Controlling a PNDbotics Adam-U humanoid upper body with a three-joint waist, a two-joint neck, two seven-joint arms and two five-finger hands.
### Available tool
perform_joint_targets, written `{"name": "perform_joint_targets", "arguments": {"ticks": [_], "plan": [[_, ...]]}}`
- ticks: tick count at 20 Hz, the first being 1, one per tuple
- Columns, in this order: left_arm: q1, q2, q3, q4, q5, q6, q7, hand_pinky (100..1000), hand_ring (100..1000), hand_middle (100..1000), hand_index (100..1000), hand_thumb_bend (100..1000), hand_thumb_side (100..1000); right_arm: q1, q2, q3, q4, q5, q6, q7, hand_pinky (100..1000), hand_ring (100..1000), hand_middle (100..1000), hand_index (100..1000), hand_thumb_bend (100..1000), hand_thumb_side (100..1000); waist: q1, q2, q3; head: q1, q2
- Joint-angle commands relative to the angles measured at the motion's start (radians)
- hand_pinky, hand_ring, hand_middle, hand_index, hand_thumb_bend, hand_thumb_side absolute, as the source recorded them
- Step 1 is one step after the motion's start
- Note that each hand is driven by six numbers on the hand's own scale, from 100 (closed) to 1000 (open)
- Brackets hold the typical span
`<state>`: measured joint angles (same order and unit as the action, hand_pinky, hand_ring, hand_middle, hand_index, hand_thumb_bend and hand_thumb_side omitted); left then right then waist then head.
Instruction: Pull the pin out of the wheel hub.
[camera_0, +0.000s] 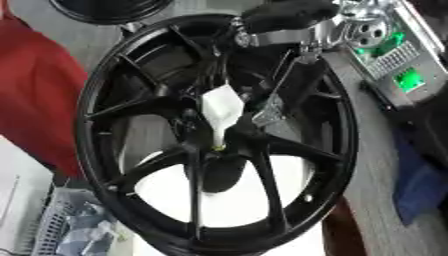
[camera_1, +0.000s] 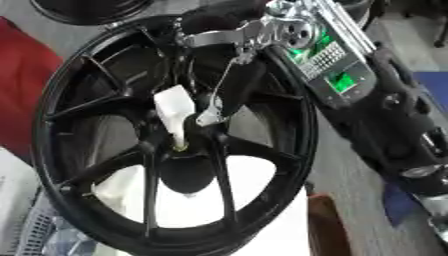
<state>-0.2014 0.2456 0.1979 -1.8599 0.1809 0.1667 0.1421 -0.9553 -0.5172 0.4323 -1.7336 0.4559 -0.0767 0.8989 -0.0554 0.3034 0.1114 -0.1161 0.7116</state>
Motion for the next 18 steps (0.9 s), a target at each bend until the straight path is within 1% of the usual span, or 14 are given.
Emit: {"name": "perform_joint_targets", "arguments": {"ticks": [1,7,11,15,16,17,18], "plan": [[-0.007,0.015,0.007,-0.014,0.000,-0.002,-0.002,746,595,521,718,390,606,-0.007,-0.006,-0.004,0.011,0.017,0.001,-0.004,849,783,727,824,465,337,0.004,-0.010,0.003,-0.005,0.002],[-0.012,0.013,0.006,-0.015,0.001,-0.003,-0.004,747,596,522,719,392,606,-0.003,0.000,0.001,0.028,0.026,0.008,-0.012,841,773,697,806,457,312,0.006,-0.007,0.008,-0.003,0.000],[-0.011,0.013,0.007,-0.014,0.000,-0.002,-0.003,748,597,522,720,396,602,0.003,0.002,0.003,0.038,0.022,0.018,-0.017,834,764,657,784,420,294,0.007,-0.007,0.012,-0.005,-0.001],[-0.009,0.012,0.006,-0.012,-0.001,-0.001,-0.006,749,598,523,720,398,608,-0.002,0.000,0.003,0.037,0.009,0.030,-0.018,829,758,649,786,411,297,0.006,-0.008,0.012,-0.002,-0.001],[-0.009,0.012,0.007,-0.011,-0.001,-0.001,-0.006,749,598,523,720,398,608,-0.004,-0.002,0.001,0.034,0.007,0.032,-0.016,828,757,646,785,395,315,0.006,-0.008,0.011,-0.002,0.000],[-0.010,0.012,0.007,-0.011,-0.001,-0.001,-0.007,750,599,523,721,397,608,-0.005,-0.003,0.000,0.031,0.005,0.035,-0.016,826,755,637,780,403,294,0.006,-0.009,0.011,-0.001,0.000],[-0.010,0.012,0.007,-0.011,-0.002,-0.001,-0.007,750,599,523,721,397,608,-0.007,-0.004,-0.002,0.030,0.004,0.039,-0.016,822,750,612,767,388,278,0.006,-0.009,0.011,-0.002,0.000]]}}
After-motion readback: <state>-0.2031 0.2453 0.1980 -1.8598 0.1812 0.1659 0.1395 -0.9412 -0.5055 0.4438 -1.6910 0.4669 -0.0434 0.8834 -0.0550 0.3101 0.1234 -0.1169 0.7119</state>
